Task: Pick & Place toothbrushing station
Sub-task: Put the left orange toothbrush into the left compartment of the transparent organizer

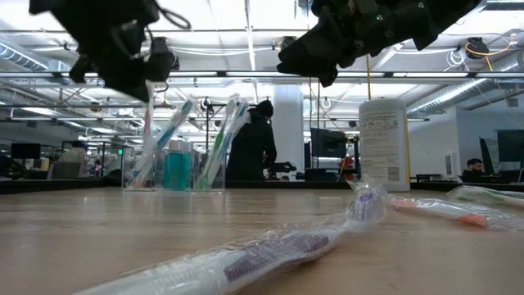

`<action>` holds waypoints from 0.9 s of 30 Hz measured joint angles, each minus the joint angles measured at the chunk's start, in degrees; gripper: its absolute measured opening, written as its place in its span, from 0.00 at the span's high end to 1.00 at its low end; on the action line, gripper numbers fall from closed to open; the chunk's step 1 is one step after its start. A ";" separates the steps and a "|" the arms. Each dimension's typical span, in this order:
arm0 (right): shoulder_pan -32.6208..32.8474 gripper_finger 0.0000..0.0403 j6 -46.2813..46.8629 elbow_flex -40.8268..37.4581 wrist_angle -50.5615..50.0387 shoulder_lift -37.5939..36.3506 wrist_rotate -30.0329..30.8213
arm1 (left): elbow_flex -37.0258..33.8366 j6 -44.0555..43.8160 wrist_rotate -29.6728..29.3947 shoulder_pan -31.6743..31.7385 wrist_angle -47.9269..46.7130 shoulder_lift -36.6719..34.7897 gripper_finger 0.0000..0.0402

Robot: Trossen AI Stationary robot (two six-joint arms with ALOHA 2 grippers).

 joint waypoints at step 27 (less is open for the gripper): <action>0.00 0.67 -2.34 0.00 0.00 0.01 -0.01 | 0.50 24.53 -10.34 0.03 8.36 -7.98 0.98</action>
